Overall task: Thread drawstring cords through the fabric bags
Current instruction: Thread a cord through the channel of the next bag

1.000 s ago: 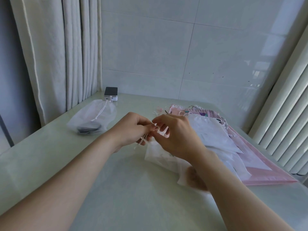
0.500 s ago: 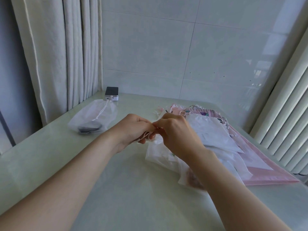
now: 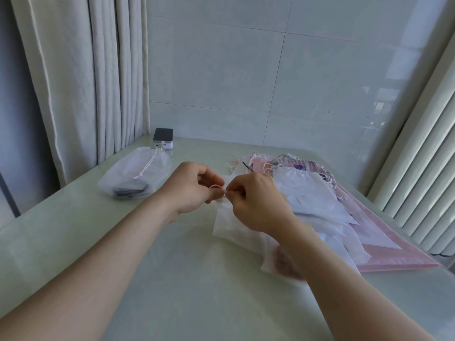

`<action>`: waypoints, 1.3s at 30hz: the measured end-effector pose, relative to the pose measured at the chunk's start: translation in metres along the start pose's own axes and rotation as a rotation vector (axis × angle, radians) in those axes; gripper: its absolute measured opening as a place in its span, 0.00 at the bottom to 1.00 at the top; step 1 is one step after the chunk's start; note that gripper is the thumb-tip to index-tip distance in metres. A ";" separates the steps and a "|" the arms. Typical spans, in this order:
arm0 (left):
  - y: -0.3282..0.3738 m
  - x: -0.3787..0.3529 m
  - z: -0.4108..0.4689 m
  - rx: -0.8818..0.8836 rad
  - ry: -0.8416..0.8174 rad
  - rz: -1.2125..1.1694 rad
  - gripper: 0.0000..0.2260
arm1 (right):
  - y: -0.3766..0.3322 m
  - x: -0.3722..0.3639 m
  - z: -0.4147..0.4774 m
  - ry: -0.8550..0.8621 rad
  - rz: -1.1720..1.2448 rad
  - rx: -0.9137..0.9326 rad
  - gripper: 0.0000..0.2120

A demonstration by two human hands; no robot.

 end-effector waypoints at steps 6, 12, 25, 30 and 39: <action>0.012 0.001 -0.005 -0.143 -0.012 0.063 0.08 | 0.029 -0.009 -0.002 -0.180 0.565 -0.359 0.06; 0.020 0.006 -0.004 -0.272 0.096 0.065 0.10 | 0.030 -0.011 -0.002 -0.224 0.801 -0.439 0.06; 0.031 0.001 -0.008 -0.403 0.134 0.094 0.08 | 0.034 -0.012 -0.004 -0.202 1.031 -0.540 0.05; 0.032 0.000 -0.006 -0.482 0.181 0.153 0.07 | 0.037 -0.012 -0.003 -0.170 1.035 -0.546 0.06; 0.027 0.000 0.000 -0.262 0.099 0.066 0.15 | 0.043 -0.008 -0.001 -0.063 0.970 -0.549 0.06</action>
Point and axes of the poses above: each hand's wrist, its own z-axis towards the middle knuckle, its own x-axis out of the back of the hand, y = z × x, the point moved 7 cm from there along z, towards the middle knuckle, and after that the axes turned 6 degrees about -x, right-handed, at the moved point
